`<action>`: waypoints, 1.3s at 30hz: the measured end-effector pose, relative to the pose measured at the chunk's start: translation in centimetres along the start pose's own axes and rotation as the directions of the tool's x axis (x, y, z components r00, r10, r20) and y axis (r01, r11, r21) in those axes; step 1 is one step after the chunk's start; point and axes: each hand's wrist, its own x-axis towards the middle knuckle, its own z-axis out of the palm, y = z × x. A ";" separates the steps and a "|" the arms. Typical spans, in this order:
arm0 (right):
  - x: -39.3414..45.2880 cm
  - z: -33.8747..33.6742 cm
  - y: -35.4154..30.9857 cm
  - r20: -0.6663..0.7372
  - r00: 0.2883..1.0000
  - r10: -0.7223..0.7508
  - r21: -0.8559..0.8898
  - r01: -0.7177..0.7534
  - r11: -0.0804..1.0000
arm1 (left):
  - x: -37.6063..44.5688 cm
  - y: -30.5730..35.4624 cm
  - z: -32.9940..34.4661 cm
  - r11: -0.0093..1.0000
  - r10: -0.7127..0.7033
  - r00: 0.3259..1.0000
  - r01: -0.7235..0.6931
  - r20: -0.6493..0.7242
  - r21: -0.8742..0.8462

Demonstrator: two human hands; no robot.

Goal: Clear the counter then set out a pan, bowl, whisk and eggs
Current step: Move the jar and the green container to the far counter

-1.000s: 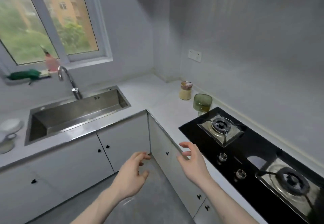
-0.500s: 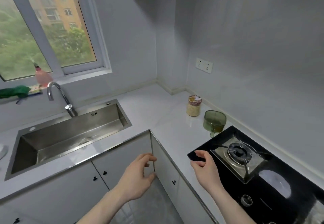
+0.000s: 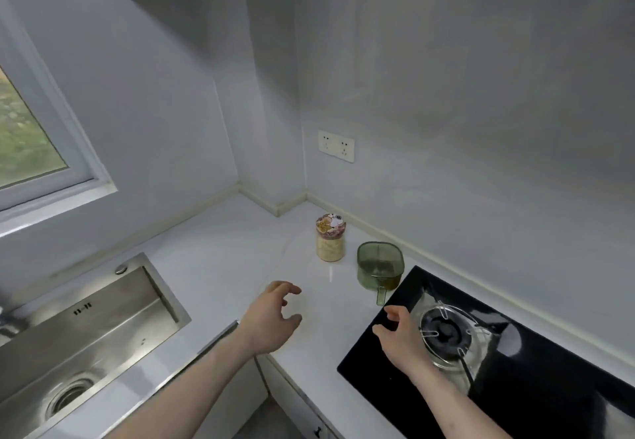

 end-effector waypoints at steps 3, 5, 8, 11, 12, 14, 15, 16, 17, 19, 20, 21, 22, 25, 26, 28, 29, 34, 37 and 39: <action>3.9 0.6 0.1 -0.031 0.996 0.081 -0.013 -0.081 0.997 | 7.6 -0.5 -0.5 0.997 0.026 0.999 -0.029 0.041 0.076; 6.3 1.3 0.2 -0.044 0.991 0.129 -0.001 -0.129 0.992 | 12.5 -0.7 -0.4 0.993 0.032 0.997 -0.040 0.077 0.113; 9.4 2.4 0.1 -0.079 0.977 0.199 0.008 -0.199 0.980 | 19.2 -0.6 0.2 0.983 0.027 0.990 -0.052 0.138 0.178; 12.4 3.4 -0.4 -0.073 0.959 0.275 0.009 -0.275 0.961 | 24.9 -0.1 0.7 0.966 0.028 0.979 -0.079 0.204 0.245; 13.7 3.7 -0.5 -0.083 0.951 0.296 0.008 -0.297 0.955 | 27.1 0.1 1.0 0.961 0.033 0.972 -0.095 0.232 0.258; 15.1 3.9 -0.4 -0.097 0.940 0.328 0.001 -0.330 0.944 | 29.4 0.7 1.3 0.948 0.028 0.962 -0.112 0.272 0.298; 16.0 4.0 -0.2 -0.106 0.931 0.349 0.009 -0.350 0.937 | 30.9 0.9 1.7 0.939 0.031 0.956 -0.128 0.292 0.319; 16.8 4.2 -0.1 -0.113 0.923 0.367 0.008 -0.369 0.929 | 32.2 0.9 2.0 0.928 0.029 0.950 -0.142 0.312 0.344; 17.1 4.3 -0.1 -0.115 0.917 0.381 0.003 -0.384 0.924 | 33.0 0.9 2.2 0.920 0.021 0.946 -0.145 0.324 0.364; 18.0 4.8 0.0 -0.128 0.902 0.413 0.014 -0.414 0.910 | 35.1 0.6 2.7 0.896 0.002 0.935 -0.159 0.355 0.414; 18.3 5.1 0.1 -0.131 0.894 0.428 0.025 -0.429 0.903 | 36.1 0.5 2.9 0.883 -0.008 0.929 -0.167 0.369 0.440; 18.6 5.4 0.2 -0.131 0.887 0.443 0.040 -0.442 0.896 | 37.1 0.3 3.1 0.872 -0.017 0.924 -0.173 0.383 0.457; 18.9 5.7 0.2 -0.133 0.881 0.454 0.056 -0.450 0.891 | 38.1 0.0 3.3 0.860 -0.023 0.916 -0.186 0.401 0.475; 19.5 6.0 0.5 -0.144 0.868 0.475 0.104 -0.464 0.880 | 40.7 -0.6 4.3 0.821 -0.026 0.889 -0.242 0.457 0.517; 19.5 6.0 0.4 -0.151 0.864 0.480 0.110 -0.468 0.877 | 41.3 -0.8 4.7 0.817 -0.031 0.880 -0.250 0.473 0.519; 19.7 6.2 0.5 -0.160 0.857 0.489 0.122 -0.475 0.872 | 42.1 -1.1 5.7 0.811 -0.030 0.860 -0.278 0.510 0.515; 19.6 6.4 0.4 -0.156 0.857 0.491 0.123 -0.476 0.871 | 42.0 -1.2 5.8 0.808 -0.028 0.860 -0.280 0.509 0.518; 19.8 8.3 1.4 -0.120 0.858 0.499 0.177 -0.476 0.861 | 41.3 -1.3 6.2 0.833 0.006 0.896 -0.251 0.445 0.494; 20.1 9.4 2.0 -0.145 0.844 0.517 0.222 -0.481 0.848 | 40.3 -1.6 6.2 0.879 -0.014 0.898 -0.198 0.439 0.433; 19.8 9.9 1.3 -0.159 0.823 0.546 0.280 -0.493 0.824 | 39.3 -2.1 6.4 0.887 -0.007 0.897 -0.199 0.442 0.417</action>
